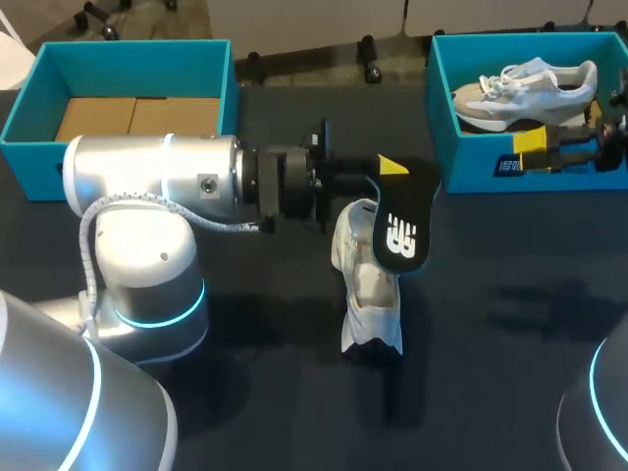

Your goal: Take the shoe out of the shoebox, open the shoe tongue, remove and reinsert the insole, then place the shoe into the shoebox

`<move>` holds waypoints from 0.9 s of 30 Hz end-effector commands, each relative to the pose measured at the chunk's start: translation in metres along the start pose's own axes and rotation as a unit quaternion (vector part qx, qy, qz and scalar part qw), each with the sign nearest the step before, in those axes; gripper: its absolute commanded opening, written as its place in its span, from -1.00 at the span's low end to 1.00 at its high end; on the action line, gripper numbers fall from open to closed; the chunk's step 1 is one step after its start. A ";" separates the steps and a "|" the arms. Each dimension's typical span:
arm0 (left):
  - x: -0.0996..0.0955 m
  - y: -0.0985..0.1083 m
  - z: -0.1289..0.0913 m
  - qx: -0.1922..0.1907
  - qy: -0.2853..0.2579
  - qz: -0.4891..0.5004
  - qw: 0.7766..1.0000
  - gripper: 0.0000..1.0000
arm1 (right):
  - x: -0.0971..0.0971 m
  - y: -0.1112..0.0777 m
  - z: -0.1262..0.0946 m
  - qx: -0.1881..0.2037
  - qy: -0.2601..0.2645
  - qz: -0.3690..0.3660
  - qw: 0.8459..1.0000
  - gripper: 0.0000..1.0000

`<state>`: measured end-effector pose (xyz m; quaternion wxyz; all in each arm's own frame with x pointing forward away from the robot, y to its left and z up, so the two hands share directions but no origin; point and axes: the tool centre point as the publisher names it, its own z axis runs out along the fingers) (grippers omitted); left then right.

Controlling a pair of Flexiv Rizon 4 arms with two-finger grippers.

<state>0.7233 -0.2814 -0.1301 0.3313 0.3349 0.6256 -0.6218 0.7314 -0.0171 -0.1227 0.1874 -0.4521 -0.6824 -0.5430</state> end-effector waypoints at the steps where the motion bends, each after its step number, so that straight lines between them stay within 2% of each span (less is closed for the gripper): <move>1: 0.004 -0.006 -0.007 0.000 -0.004 -0.009 1.000 -1.00 | 0.000 -0.011 0.002 -0.017 -0.001 -0.060 0.998 1.00; 7: 0.007 -0.006 -0.007 0.004 -0.004 -0.024 1.000 -1.00 | -0.005 -0.017 0.002 -0.020 -0.012 -0.144 0.989 1.00; 13: 0.007 -0.002 -0.007 0.006 -0.011 -0.041 0.999 -1.00 | -0.012 -0.027 0.010 0.019 -0.034 -0.205 0.978 1.00; 20: 0.008 -0.003 -0.007 0.010 -0.015 -0.055 0.998 -1.00 | -0.021 -0.039 0.017 0.053 -0.071 -0.236 0.968 1.00; 24: 0.007 -0.003 -0.007 0.010 -0.016 -0.060 0.998 -1.00 | -0.027 -0.045 0.021 0.096 -0.133 -0.249 0.954 1.00; 27: 0.006 -0.002 -0.006 0.011 -0.015 -0.064 0.998 -1.00 | -0.030 -0.047 0.022 0.098 -0.139 -0.247 0.954 1.00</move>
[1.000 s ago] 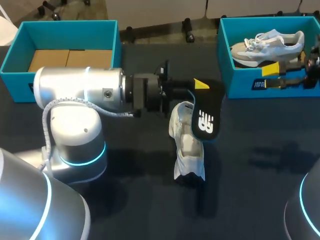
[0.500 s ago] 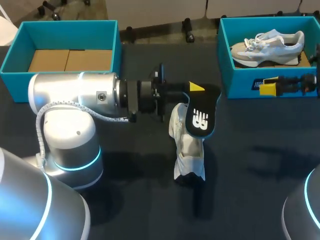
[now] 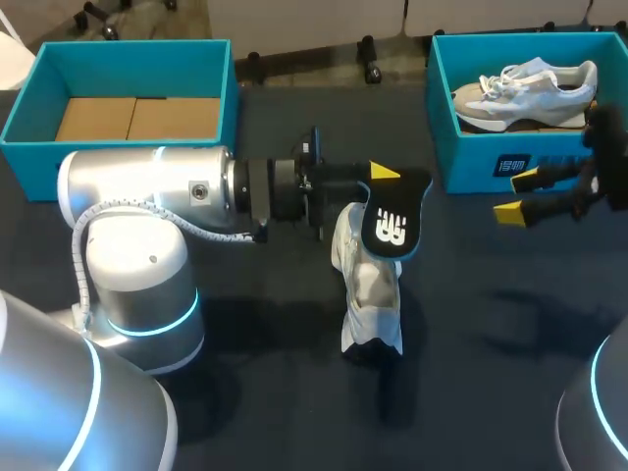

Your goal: Take the shoe out of the shoebox, open the shoe tongue, remove and reinsert the insole, then place the shoe into the shoebox

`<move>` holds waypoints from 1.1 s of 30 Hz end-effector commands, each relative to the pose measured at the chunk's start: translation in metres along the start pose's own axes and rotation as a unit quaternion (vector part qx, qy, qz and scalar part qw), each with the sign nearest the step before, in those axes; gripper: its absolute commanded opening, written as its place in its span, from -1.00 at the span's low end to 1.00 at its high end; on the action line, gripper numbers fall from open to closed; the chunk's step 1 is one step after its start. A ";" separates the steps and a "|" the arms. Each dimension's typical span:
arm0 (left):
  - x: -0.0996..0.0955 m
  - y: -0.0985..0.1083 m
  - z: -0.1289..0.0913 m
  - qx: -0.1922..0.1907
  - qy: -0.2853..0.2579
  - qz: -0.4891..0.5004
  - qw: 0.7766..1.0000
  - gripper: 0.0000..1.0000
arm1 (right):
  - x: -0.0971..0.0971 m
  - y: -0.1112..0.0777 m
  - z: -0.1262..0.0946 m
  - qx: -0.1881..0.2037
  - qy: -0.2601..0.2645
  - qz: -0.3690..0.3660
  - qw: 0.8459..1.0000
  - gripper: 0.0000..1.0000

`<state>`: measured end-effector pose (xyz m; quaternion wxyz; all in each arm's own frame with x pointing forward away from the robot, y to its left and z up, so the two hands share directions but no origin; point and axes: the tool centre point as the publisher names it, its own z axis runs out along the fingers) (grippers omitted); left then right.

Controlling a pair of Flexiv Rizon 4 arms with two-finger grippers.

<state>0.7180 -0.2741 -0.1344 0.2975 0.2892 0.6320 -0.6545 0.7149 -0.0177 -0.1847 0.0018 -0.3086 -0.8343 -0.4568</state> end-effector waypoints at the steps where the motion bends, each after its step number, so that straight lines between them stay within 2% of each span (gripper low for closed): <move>1: -0.001 0.000 0.002 -0.001 0.002 -0.002 1.000 -1.00 | 0.007 0.007 0.003 0.019 -0.019 0.004 1.000 1.00; 16: -0.002 -0.003 -0.004 0.001 -0.001 -0.038 0.999 -1.00 | 0.007 0.007 0.003 0.019 -0.019 0.004 1.000 1.00; 17: -0.002 -0.004 -0.005 0.001 -0.001 -0.039 0.999 -1.00 | 0.004 0.004 0.008 0.041 -0.032 -0.010 0.999 1.00; 18: -0.003 -0.004 -0.005 0.001 -0.001 -0.039 0.999 -1.00 | 0.001 0.003 0.010 0.031 -0.040 -0.034 0.998 1.00; 22: -0.005 -0.011 -0.006 0.002 -0.002 -0.043 0.999 -1.00 | -0.001 -0.001 0.017 0.058 -0.049 -0.107 0.991 1.00; 33: -0.001 -0.020 -0.006 0.014 -0.010 -0.087 0.996 -1.00 | -0.001 -0.021 0.044 0.091 -0.020 -0.184 0.978 1.00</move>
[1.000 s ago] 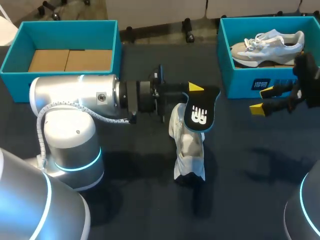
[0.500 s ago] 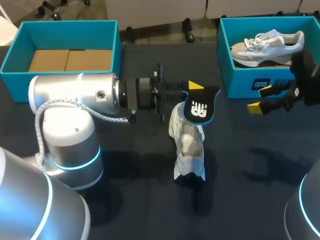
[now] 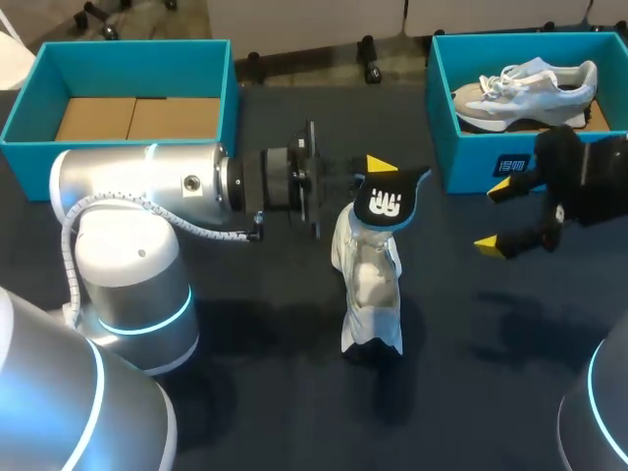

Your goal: Take the shoe out of the shoebox, open the shoe tongue, remove and reinsert the insole, then place the shoe into the shoebox

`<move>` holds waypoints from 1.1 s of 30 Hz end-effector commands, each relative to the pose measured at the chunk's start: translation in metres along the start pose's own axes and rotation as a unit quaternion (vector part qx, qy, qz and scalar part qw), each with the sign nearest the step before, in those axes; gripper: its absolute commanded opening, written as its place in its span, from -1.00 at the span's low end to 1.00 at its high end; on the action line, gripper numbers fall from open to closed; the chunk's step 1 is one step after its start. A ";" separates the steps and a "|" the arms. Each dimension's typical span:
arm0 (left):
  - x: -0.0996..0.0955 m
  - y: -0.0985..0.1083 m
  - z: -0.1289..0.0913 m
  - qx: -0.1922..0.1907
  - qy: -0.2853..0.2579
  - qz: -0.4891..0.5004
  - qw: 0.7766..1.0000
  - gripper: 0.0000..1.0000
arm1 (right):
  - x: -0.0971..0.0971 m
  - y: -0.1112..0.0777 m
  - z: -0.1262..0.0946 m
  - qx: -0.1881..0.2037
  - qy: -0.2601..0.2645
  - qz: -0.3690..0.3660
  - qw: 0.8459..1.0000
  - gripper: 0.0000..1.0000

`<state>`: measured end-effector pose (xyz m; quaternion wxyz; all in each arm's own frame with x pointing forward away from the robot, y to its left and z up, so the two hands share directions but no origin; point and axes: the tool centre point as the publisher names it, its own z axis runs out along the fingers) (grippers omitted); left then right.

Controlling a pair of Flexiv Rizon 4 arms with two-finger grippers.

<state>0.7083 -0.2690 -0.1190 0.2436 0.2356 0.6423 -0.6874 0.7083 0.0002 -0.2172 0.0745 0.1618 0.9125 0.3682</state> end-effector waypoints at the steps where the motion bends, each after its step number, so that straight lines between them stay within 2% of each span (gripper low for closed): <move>1: 0.007 -0.002 -0.001 0.002 -0.005 -0.011 1.000 -1.00 | -0.005 0.000 0.016 0.004 0.007 -0.010 1.000 1.00; 8: 0.018 0.001 -0.002 0.002 -0.007 -0.030 1.000 -1.00 | 0.001 -0.008 0.035 0.013 0.007 -0.017 1.000 1.00; 19: 0.032 0.005 -0.008 0.011 -0.015 -0.075 0.997 -1.00 | 0.012 -0.016 0.057 0.021 0.034 -0.025 0.999 1.00; 33: 0.059 0.016 -0.018 0.023 -0.009 -0.118 0.993 -1.00 | 0.021 -0.032 0.065 0.028 0.046 -0.030 0.998 1.00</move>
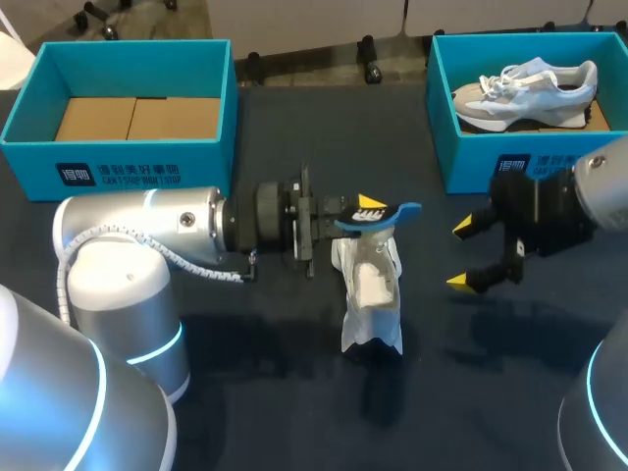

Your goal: Take the shoe out of the shoebox, open the shoe tongue, remove and reinsert the insole, then place the shoe into the shoebox

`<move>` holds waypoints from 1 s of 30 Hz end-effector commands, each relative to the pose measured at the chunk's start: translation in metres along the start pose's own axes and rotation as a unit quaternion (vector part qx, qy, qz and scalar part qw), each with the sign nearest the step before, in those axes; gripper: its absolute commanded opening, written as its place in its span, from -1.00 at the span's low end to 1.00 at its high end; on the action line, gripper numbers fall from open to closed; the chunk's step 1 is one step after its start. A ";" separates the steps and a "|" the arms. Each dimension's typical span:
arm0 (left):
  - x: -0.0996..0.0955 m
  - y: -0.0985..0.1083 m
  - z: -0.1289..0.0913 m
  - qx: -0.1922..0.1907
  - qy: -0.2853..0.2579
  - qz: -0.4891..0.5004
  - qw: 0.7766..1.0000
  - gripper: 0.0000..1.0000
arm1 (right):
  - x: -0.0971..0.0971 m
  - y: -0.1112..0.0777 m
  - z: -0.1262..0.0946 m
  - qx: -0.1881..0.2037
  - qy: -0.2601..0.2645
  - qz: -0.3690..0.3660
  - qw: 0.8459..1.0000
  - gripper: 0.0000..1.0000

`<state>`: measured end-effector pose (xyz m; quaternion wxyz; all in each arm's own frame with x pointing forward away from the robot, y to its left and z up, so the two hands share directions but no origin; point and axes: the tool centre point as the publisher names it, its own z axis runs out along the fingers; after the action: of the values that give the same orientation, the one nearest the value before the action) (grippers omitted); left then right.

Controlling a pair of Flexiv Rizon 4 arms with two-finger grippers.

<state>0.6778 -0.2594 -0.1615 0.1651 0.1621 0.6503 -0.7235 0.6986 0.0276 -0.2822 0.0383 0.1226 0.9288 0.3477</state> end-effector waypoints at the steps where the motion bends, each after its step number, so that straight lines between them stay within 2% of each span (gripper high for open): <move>1: 0.010 0.007 -0.008 0.002 -0.002 -0.007 1.000 -1.00 | 0.002 -0.003 0.006 0.001 0.001 -0.005 1.000 1.00; 11: 0.015 0.012 -0.016 -0.004 -0.006 -0.017 1.000 -1.00 | 0.007 -0.001 0.030 -0.005 0.008 -0.021 1.000 1.00; 16: 0.015 0.015 -0.019 -0.008 -0.008 -0.020 1.000 -1.00 | 0.010 0.006 0.043 -0.003 0.006 -0.027 1.000 1.00; 30: 0.018 0.030 -0.031 -0.012 -0.015 -0.038 0.999 -1.00 | 0.012 0.016 0.050 0.006 -0.003 -0.036 0.999 1.00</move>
<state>0.6773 -0.2343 -0.1979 0.1482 0.1251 0.6623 -0.7237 0.6968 0.0709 -0.3079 0.0525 0.0890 0.9336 0.3430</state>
